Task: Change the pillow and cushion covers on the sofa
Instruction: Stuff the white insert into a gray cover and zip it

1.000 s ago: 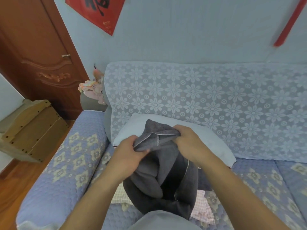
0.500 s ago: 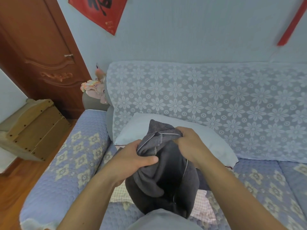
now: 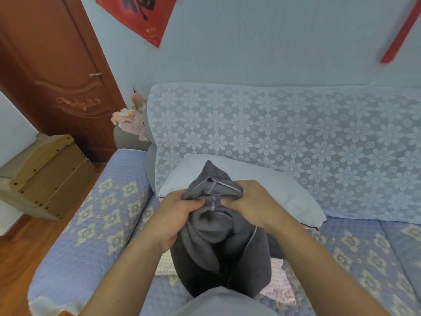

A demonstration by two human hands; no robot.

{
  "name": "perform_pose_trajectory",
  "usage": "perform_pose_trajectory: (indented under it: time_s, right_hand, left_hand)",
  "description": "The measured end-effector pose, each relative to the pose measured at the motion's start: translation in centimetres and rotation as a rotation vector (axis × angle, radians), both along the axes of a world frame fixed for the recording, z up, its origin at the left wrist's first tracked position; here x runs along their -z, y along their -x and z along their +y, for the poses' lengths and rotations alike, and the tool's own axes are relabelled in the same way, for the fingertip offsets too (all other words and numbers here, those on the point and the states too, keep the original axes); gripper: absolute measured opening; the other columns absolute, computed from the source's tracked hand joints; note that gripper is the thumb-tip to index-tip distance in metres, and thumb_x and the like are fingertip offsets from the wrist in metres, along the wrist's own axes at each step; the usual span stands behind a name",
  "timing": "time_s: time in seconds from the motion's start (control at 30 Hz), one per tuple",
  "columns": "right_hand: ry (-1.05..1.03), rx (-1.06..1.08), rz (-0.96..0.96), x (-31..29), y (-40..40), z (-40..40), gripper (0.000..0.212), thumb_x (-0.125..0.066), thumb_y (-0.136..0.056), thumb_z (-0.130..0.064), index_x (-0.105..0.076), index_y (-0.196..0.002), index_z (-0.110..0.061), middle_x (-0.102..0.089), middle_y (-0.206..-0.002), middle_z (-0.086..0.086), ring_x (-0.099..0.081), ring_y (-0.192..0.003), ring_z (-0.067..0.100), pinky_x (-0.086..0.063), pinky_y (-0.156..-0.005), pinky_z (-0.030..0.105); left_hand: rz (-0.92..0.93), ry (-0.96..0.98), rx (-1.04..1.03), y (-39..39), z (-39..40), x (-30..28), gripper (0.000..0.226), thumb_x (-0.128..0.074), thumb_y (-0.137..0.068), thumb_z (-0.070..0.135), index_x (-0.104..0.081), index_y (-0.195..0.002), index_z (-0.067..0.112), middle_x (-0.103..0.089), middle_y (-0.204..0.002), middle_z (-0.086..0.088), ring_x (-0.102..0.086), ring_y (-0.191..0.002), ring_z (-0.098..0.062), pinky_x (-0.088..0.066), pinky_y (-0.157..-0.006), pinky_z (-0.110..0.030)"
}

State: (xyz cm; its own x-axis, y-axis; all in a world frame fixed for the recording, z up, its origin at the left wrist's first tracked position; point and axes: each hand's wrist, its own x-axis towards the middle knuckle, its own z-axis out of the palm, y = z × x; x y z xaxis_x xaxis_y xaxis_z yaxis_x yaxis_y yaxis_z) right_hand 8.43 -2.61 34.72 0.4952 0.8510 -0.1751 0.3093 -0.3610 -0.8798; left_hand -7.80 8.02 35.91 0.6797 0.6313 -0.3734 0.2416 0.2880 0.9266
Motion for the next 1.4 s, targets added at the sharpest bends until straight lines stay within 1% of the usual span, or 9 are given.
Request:
perform_pose_trajectory:
  time_s: [0.17, 0.27, 0.4, 0.57, 0.7, 0.97, 1.1, 1.17, 1.4]
  right_hand:
    - [0.022, 0.013, 0.157, -0.2, -0.4, -0.3, 0.01, -0.064, -0.094, -0.013, -0.073, -0.097, -0.011, -0.075, -0.095, 0.005, -0.07, -0.094, 0.025, -0.054, -0.092, 0.037]
    - [-0.046, 0.043, 0.393, 0.3, 0.8, -0.1, 0.016, -0.058, -0.096, -0.005, -0.072, -0.105, -0.007, -0.076, -0.103, 0.013, -0.071, -0.103, 0.034, -0.051, -0.1, 0.052]
    - [-0.054, 0.032, 0.415, 1.3, 2.6, 0.8, 0.017, -0.061, -0.095, -0.017, -0.074, -0.105, -0.015, -0.076, -0.104, 0.009, -0.071, -0.103, 0.028, -0.051, -0.101, 0.052]
    - [0.027, -0.038, 0.366, 2.0, 2.8, 1.0, 0.016, -0.075, -0.087, -0.027, -0.077, -0.102, -0.02, -0.077, -0.101, -0.001, -0.072, -0.101, 0.019, -0.052, -0.101, 0.044]
    - [-0.071, 0.147, 0.451, 3.0, 3.3, 1.6, 0.012, -0.068, -0.094, -0.017, -0.077, -0.099, -0.011, -0.078, -0.097, 0.006, -0.073, -0.098, 0.025, -0.056, -0.095, 0.043]
    - [-0.015, 0.183, 0.547, 6.1, 5.1, 4.1, 0.014, -0.064, -0.094, -0.011, -0.078, -0.095, -0.011, -0.078, -0.096, 0.007, -0.073, -0.097, 0.028, -0.058, -0.091, 0.045]
    - [0.119, 0.078, 0.469, 8.0, 7.8, 6.9, 0.01, -0.068, -0.09, -0.015, -0.077, -0.092, -0.012, -0.077, -0.087, 0.001, -0.073, -0.084, 0.018, -0.059, -0.076, 0.031]
    - [0.217, 0.075, 0.337, 9.3, 8.3, 8.5, 0.011, -0.074, -0.085, -0.023, -0.071, -0.091, -0.014, -0.072, -0.088, -0.001, -0.068, -0.081, 0.016, -0.055, -0.072, 0.031]
    - [0.256, -0.021, -0.41, 11.3, 6.1, 18.5, 0.083, -0.072, -0.083, -0.045, -0.031, -0.152, -0.027, -0.017, -0.158, 0.008, -0.017, -0.145, 0.031, -0.02, -0.119, 0.042]
  left_hand:
    - [0.094, -0.065, 0.214, 1.1, 0.5, 0.4, 0.026, -0.077, -0.089, 0.013, -0.074, -0.114, 0.016, -0.077, -0.111, -0.004, -0.072, -0.107, -0.021, -0.053, -0.098, -0.039]
    - [0.213, -0.338, 0.174, 1.2, 0.8, 1.3, 0.02, -0.08, -0.084, 0.015, -0.075, -0.102, 0.024, -0.078, -0.097, 0.007, -0.073, -0.095, -0.012, -0.056, -0.09, -0.034]
    - [0.361, -0.665, 0.075, 1.1, 1.1, 3.3, 0.011, -0.065, -0.091, 0.02, -0.072, -0.084, 0.025, -0.075, -0.083, 0.009, -0.07, -0.086, -0.011, -0.055, -0.08, -0.034]
    - [0.086, 0.107, 0.045, 2.3, 1.3, 3.3, 0.028, -0.054, -0.094, -0.006, -0.074, -0.112, 0.003, -0.074, -0.113, -0.019, -0.071, -0.109, -0.032, -0.049, -0.106, -0.049]
    - [0.017, 0.439, 0.044, 2.9, 1.0, 2.9, 0.034, -0.054, -0.084, -0.001, -0.074, -0.111, -0.006, -0.07, -0.115, -0.027, -0.071, -0.103, -0.037, -0.053, -0.099, -0.048]
    - [0.03, 0.654, 0.01, 5.6, 1.8, 5.1, 0.05, -0.063, -0.073, 0.003, -0.069, -0.121, -0.005, -0.062, -0.131, -0.029, -0.055, -0.128, -0.045, -0.038, -0.114, -0.056]
    - [-0.053, 0.818, -0.012, 7.9, 3.2, 5.9, 0.054, -0.069, -0.071, 0.002, -0.067, -0.124, -0.007, -0.062, -0.133, -0.028, -0.058, -0.127, -0.042, -0.04, -0.114, -0.055]
    - [-0.041, 0.816, -0.057, 9.0, 4.7, 6.1, 0.043, -0.071, -0.077, 0.002, -0.07, -0.119, -0.007, -0.065, -0.127, -0.027, -0.066, -0.115, -0.04, -0.046, -0.107, -0.052]
    - [-0.157, 0.743, -0.53, 12.3, 14.5, 6.7, 0.037, -0.064, -0.093, 0.017, -0.067, -0.124, -0.002, -0.069, -0.123, -0.022, -0.065, -0.119, -0.035, -0.047, -0.105, -0.049]
